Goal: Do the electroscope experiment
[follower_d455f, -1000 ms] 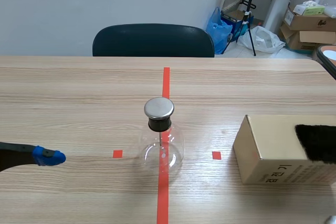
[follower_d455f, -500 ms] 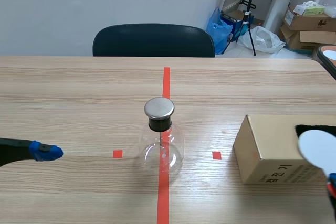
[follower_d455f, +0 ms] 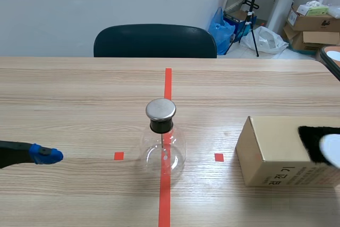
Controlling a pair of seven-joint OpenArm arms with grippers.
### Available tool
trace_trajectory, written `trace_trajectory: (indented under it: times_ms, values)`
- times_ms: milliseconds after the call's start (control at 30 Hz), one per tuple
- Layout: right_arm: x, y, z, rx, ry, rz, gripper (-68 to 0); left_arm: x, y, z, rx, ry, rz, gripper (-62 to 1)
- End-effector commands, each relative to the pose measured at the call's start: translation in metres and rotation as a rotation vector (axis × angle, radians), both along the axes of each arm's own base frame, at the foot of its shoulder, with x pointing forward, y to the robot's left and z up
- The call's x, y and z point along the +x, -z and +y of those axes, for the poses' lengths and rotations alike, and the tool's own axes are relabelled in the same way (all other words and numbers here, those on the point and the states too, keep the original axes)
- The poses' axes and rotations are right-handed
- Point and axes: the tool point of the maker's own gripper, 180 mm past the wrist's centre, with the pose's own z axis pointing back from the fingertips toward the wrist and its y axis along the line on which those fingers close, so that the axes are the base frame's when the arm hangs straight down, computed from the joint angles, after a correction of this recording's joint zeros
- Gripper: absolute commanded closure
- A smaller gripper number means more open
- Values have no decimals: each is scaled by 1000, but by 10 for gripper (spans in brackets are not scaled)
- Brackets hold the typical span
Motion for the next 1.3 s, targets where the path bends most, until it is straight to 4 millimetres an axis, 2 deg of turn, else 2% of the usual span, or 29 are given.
trace_trajectory:
  times_ms: [0,67,100,133,233,267,300,367,400,433,533,567,600,667,700,733,833,867,967,1000,1133,1167,1267]
  values:
    - [6,-11,-7,-5,58,-68,-13,1,-7,-1,-25,-3,-11,-623]
    - [5,-13,-42,-26,258,-79,-13,1,-7,-1,-25,-3,-11,-623]
    - [4,-13,-53,-42,313,-80,-13,1,-7,-1,-24,-3,-11,-623]
    - [4,-12,-51,-49,296,-74,-13,1,-7,-1,-24,-3,-11,-623]
    - [5,-8,-2,-16,20,-55,-13,1,-7,-1,-25,-3,-11,-623]
    - [4,-9,3,-8,-2,-56,-13,1,-7,-1,-25,-3,-11,-623]
    - [6,-10,-3,-4,40,-64,-13,1,-7,-1,-25,-3,-11,-623]
    - [5,-11,-36,-22,225,-73,-13,1,-7,-1,-26,-4,-11,-623]
    - [4,-10,-45,-32,280,-71,-13,1,-8,-1,-28,-6,-11,-623]
    - [2,-7,-43,-36,265,-60,-13,1,-8,-1,-28,-5,-11,-623]
    - [0,-3,0,-5,23,-36,-13,1,-8,-1,-28,-5,-11,-623]
    - [0,-3,3,1,10,-38,-13,1,-8,-1,-28,-6,-11,-623]
    - [0,-5,-7,5,66,-45,-13,1,-8,-1,-28,-6,-11,-623]
    - [-3,-5,-38,-15,241,-48,-13,1,-8,-1,-27,-6,-10,-623]
    - [-6,-4,-45,-21,285,-45,-13,1,-7,-1,-24,-6,-9,-623]
    - [-6,-3,-38,-20,245,-37,-13,1,-7,-1,-24,-6,-9,-623]
    - [-6,-1,5,19,15,-27,-13,1,-7,-1,-24,-6,-9,-623]
    - [-6,-2,5,24,23,-31,-13,1,-7,-1,-25,-6,-9,-623]
    - [-6,-3,-38,-6,259,-43,-13,1,-7,-1,-24,-6,-9,-623]
    - [-6,-3,-42,-19,278,-41,-13,1,-7,-1,-24,-6,-9,-623]
    - [-3,-2,1,13,42,-34,-13,1,-7,-1,-24,-6,-9,-623]
    - [-2,-3,-3,17,67,-41,-13,1,-7,-1,-25,-6,-9,-623]
    - [-3,-6,-51,-19,335,-58,-13,1,-7,-1,-24,-6,-9,-623]
